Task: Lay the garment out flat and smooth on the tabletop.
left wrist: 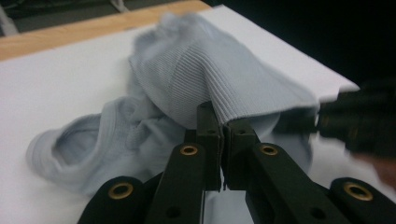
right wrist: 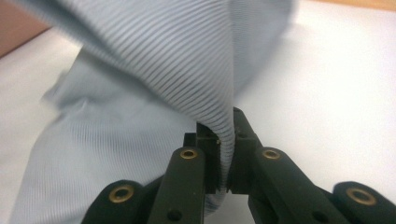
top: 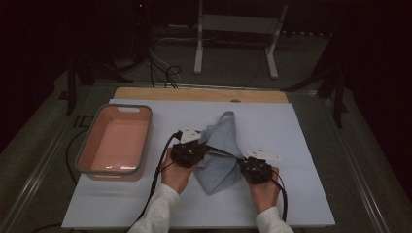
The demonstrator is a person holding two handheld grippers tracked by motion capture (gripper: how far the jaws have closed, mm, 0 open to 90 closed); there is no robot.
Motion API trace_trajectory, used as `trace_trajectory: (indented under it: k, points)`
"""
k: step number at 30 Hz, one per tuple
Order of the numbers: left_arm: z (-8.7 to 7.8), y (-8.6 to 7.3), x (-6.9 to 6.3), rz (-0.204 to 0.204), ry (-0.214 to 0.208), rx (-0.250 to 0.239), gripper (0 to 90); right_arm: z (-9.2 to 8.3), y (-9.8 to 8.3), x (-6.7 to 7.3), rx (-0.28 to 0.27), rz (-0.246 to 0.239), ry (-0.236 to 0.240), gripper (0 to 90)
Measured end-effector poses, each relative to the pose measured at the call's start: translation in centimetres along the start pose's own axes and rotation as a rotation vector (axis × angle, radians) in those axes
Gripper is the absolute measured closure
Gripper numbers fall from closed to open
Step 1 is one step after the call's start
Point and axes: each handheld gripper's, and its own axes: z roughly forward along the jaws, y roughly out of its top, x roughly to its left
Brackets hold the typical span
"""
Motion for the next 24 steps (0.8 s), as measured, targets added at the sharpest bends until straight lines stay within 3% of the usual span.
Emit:
trace_trajectory:
  k: [4,5,9,12,15,17,19,20,22,24]
  points:
    - [0.9,-0.2,-0.8,0.021,-0.015,0.022,86.9,-0.9,0.2,-1.4,-0.007,-0.004,-0.031,86.6]
    - [1.4,-0.2,-1.2,0.034,-0.005,0.032,79.0,-1.4,0.3,-1.9,-0.014,-0.045,-0.024,86.6]
    - [1.4,0.3,-1.0,0.049,0.035,0.026,54.6,-1.5,0.0,-1.2,-0.01,-0.122,-0.004,86.7]
    - [1.1,0.8,-0.9,0.064,0.075,-0.001,42.1,-1.3,-0.1,-0.7,-0.009,-0.155,0.02,86.7]
    - [1.1,1.4,-1.3,0.112,0.1,-0.005,35.9,-1.1,0.0,-0.3,0.0,-0.16,0.034,86.6]
    - [1.4,1.8,-1.6,0.158,0.097,0.012,39.6,-1.0,0.0,-0.1,-0.001,-0.166,0.039,86.6]
    - [1.7,2.1,-1.9,0.192,0.078,0.015,55.9,-0.9,0.0,0.1,0.0,-0.17,0.047,86.5]
    - [1.8,2.3,-1.9,0.198,0.07,0.016,68.9,-0.8,0.0,0.2,0.004,-0.171,0.051,86.3]
    - [1.6,2.6,-1.9,0.176,0.065,-0.007,83.8,-0.6,-0.1,0.3,0.024,-0.164,0.061,77.4]
    - [1.3,2.9,-1.7,0.142,0.074,-0.033,88.0,-0.3,-0.3,0.3,0.034,-0.145,0.063,60.8]
